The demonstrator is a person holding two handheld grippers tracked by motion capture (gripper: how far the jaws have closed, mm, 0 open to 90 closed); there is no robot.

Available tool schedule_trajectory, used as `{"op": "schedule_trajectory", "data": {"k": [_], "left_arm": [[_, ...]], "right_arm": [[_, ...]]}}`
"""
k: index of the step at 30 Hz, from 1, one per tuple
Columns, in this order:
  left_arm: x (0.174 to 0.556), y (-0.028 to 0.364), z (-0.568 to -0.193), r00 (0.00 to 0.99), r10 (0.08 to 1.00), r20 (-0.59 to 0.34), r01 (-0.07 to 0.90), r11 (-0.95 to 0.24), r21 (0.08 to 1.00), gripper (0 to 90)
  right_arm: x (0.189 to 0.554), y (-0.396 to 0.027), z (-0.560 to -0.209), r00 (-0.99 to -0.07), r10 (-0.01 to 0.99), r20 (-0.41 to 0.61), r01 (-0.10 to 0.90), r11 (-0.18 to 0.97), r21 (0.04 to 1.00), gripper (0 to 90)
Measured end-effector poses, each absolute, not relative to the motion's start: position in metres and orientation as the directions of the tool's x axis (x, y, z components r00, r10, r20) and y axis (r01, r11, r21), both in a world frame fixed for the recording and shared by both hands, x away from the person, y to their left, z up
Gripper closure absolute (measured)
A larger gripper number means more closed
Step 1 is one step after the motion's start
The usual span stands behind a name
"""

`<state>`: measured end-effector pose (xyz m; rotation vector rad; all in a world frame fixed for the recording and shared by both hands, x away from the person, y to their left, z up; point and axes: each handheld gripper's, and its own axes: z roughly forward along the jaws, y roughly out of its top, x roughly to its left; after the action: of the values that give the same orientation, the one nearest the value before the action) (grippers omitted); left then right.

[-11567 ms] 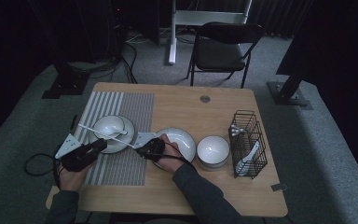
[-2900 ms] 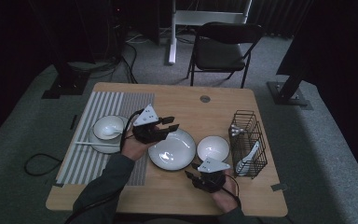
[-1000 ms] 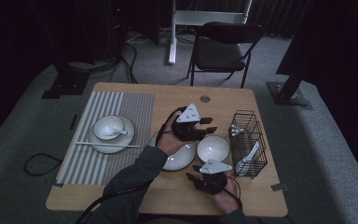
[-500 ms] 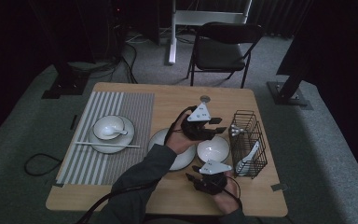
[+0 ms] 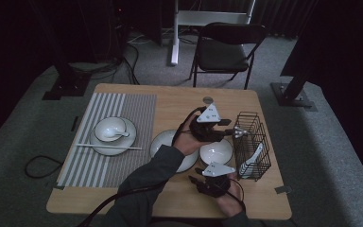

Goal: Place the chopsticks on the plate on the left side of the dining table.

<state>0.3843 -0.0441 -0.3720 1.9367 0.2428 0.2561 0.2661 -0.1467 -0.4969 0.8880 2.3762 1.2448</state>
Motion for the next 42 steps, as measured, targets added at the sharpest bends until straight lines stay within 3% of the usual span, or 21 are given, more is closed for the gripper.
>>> {"op": "schedule_trajectory", "data": {"k": [42], "left_arm": [[0.414,-0.086,-0.394,0.929,0.369,0.015,0.145,-0.401,0.905,79.0]], "right_arm": [[0.263,-0.144,-0.497,-0.76,0.65,-0.001,0.372,0.436,0.819,58.8]]}}
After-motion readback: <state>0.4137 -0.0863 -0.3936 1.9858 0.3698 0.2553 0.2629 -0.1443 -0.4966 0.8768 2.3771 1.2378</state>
